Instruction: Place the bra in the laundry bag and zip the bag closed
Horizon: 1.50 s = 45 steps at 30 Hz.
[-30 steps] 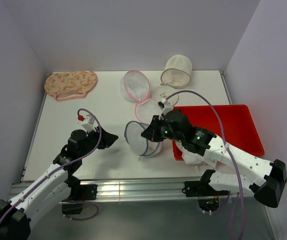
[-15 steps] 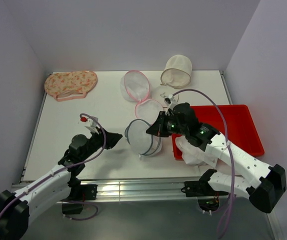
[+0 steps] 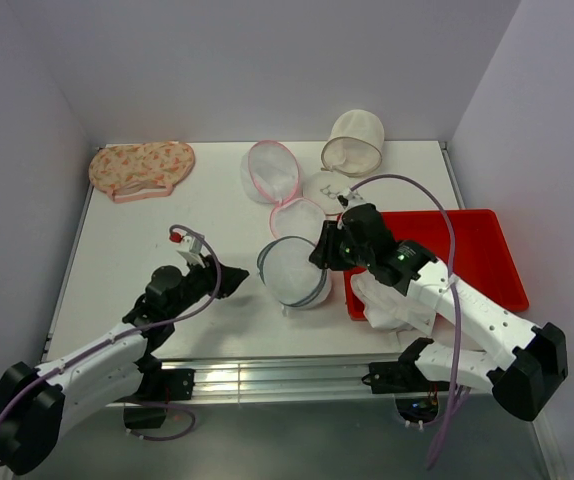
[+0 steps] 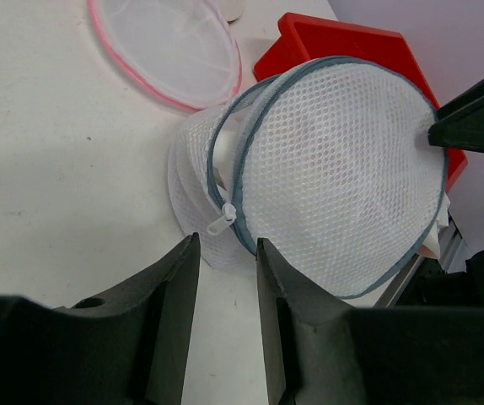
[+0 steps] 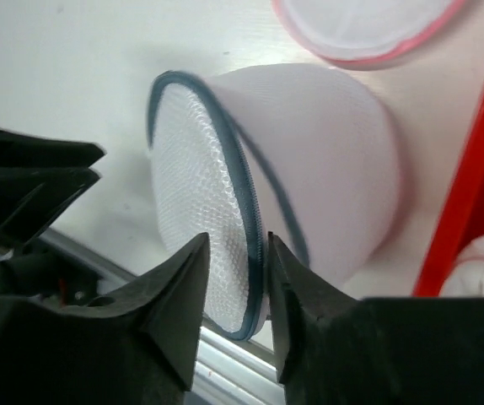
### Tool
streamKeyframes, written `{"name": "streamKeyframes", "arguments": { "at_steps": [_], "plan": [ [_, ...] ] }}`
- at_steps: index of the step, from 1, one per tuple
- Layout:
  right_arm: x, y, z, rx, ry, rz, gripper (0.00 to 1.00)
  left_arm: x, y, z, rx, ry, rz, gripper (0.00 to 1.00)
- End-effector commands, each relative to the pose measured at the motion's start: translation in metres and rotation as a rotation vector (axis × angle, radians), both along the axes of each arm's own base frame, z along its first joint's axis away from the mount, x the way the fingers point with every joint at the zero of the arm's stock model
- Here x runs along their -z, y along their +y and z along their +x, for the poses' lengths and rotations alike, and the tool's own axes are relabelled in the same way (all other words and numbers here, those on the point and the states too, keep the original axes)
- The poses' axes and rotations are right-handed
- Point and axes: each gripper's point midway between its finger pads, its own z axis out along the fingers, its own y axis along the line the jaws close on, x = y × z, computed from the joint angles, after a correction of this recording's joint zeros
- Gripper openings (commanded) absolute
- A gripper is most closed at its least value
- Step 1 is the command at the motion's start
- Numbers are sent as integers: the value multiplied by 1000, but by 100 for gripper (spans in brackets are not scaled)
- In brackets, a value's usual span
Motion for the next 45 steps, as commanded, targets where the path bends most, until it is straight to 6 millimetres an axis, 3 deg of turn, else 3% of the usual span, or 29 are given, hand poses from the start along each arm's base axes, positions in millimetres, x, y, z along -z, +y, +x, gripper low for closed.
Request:
{"name": "streamKeyframes", "arguments": {
  "at_steps": [1, 7, 15, 21, 32, 38, 45],
  "plan": [
    [-13, -17, 21, 75, -81, -87, 45, -33, -8, 11, 4, -93, -33, 39],
    [-8, -34, 32, 147, -96, -183, 58, -32, -13, 13, 14, -86, -16, 39],
    [11, -35, 38, 158, -72, -237, 59, -32, -18, 20, 18, -84, 4, 43],
    [23, -24, 48, 131, -59, -241, 58, -32, -22, 23, 28, -83, 15, 44],
    [21, 21, 81, -40, -99, -129, 54, -28, -19, 24, 12, -77, 38, 44],
    [27, 19, 105, -29, -85, -173, 54, -15, -9, 35, -68, -26, 84, 44],
    [34, 14, 107, -24, -73, -176, 54, 2, -8, 29, -64, 25, 75, 46]
  ]
}}
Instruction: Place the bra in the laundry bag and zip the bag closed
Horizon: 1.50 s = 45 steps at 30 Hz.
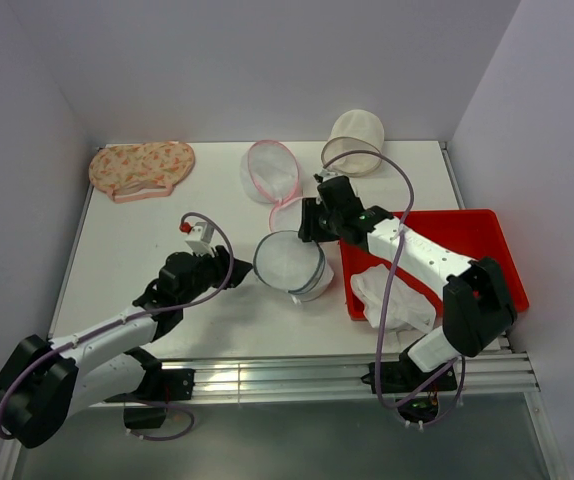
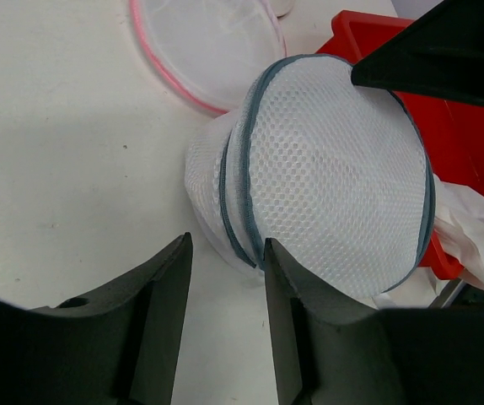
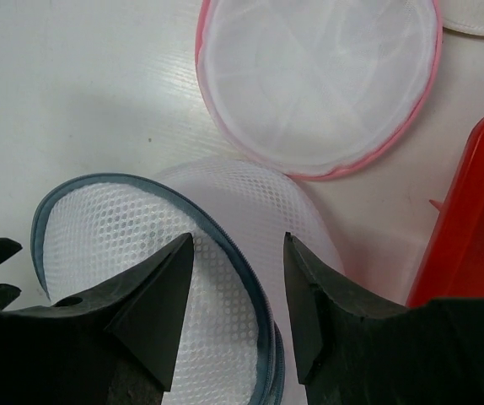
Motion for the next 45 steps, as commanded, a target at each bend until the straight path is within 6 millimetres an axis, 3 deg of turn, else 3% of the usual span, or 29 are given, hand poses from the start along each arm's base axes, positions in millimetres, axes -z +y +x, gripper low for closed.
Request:
{"name": "streamKeyframes", "arguments": {
  "at_steps": [1, 9, 16, 45],
  "plan": [
    [-15, 4, 12, -17, -52, 19, 54, -9, -3, 1, -7, -23, -43, 45],
    [-8, 4, 20, -28, -32, 0, 54, -13, -9, -21, 80, -64, -135, 46],
    [-4, 5, 23, -33, -17, 5, 53, -7, -7, -30, 88, -69, -168, 50],
    [0, 1, 25, -38, 11, 0, 52, -8, -46, -20, 242, -100, -216, 49]
  ]
}}
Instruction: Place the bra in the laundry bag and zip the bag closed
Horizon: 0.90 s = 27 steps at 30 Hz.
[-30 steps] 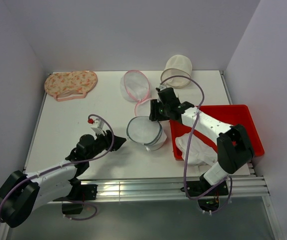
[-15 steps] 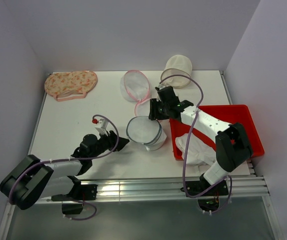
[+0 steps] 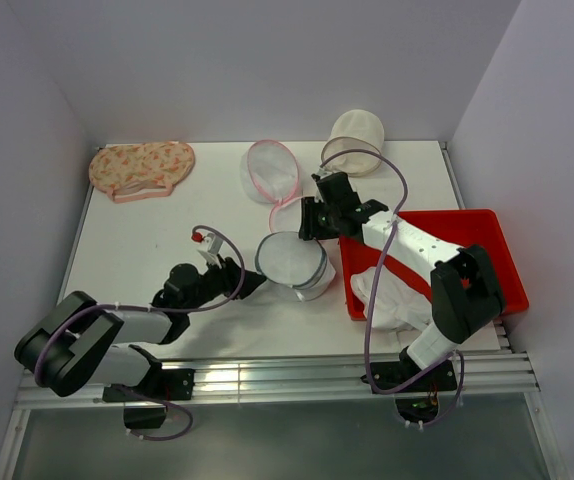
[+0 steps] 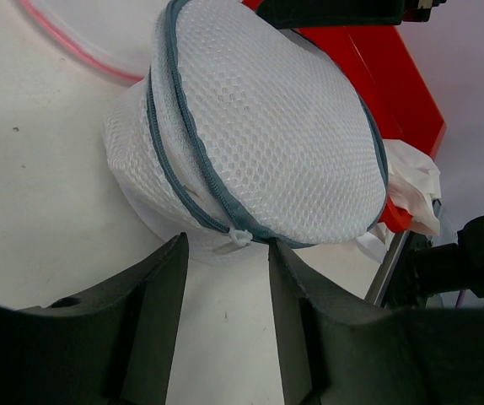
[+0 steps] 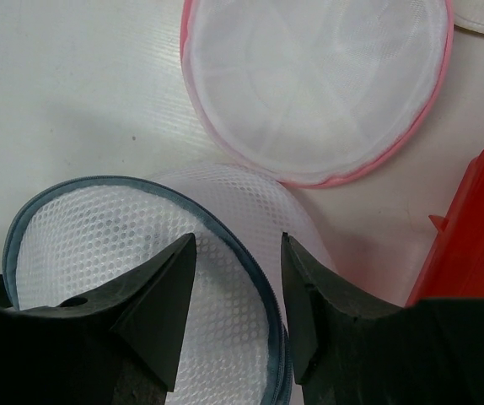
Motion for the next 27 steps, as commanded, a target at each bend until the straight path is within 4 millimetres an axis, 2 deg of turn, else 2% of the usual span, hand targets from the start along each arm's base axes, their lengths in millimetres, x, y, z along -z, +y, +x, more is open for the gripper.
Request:
{"name": "streamKeyframes", "arguments": {
  "at_steps": [1, 27],
  "plan": [
    [-18, 3, 14, -4, -48, 15, 52, -30, -14, 2, 54, -81, -73, 49],
    [-18, 1, 12, -8, -34, 18, 49, -23, -26, 0, 103, -63, -108, 30]
  ]
}}
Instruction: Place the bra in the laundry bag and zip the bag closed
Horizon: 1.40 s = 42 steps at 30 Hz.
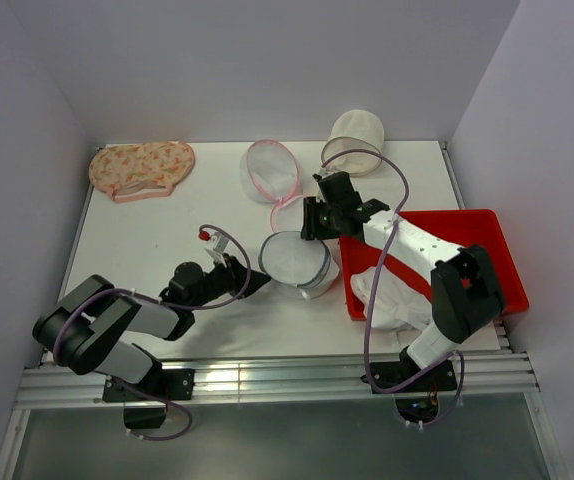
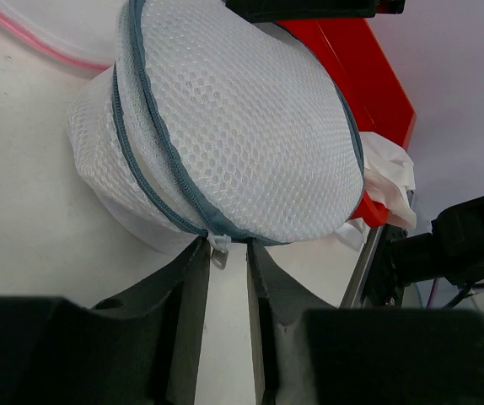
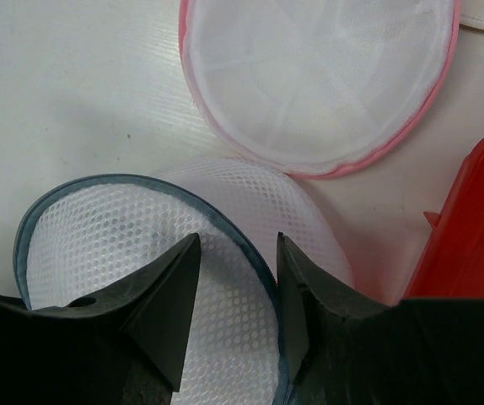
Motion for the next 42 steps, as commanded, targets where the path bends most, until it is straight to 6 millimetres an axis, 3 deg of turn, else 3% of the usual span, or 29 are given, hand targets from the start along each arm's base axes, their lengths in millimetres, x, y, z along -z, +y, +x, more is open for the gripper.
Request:
{"name": "streamKeyframes", "arguments": {
  "at_steps": [1, 11, 18, 19, 25, 26, 28, 29, 31, 37, 38, 42],
  "plan": [
    [-19, 5, 12, -11, -44, 20, 49, -24, -9, 2, 26, -72, -61, 29],
    [-18, 4, 12, -8, -42, 18, 48, -17, -10, 3, 18, -52, -51, 19],
    [-24, 2, 11, -4, -52, 22, 48, -15, -6, 1, -3, -38, -24, 1],
    [-25, 2, 11, -4, -53, 23, 48, -9, -4, 1, -16, -17, 0, 0],
    [-38, 0, 6, 5, -62, 25, 52, -26, 1, 3, -83, -27, 26, 0],
    [-41, -3, 8, 25, -74, 9, 53, -13, 4, 0, -93, 21, 73, 0],
    [-51, -3, 5, 42, -90, -13, 59, -17, 10, 4, -145, 39, 80, 0],
    [-54, -10, 4, 68, -99, -51, 61, -5, 14, 0, -153, 88, 123, 0],
    [-69, -9, 4, 86, -127, -67, 64, -6, 16, -3, -158, 113, 120, 0],
    [-104, 4, -28, 100, -188, -81, 68, 3, 15, -25, -139, 188, 151, 0],
    [-116, 7, -38, 91, -213, -63, 68, 3, 11, -30, -121, 190, 157, 0],
    [-131, 32, -88, 24, -246, -1, 68, -5, 2, -37, -99, 194, 173, 0]
  ]
}}
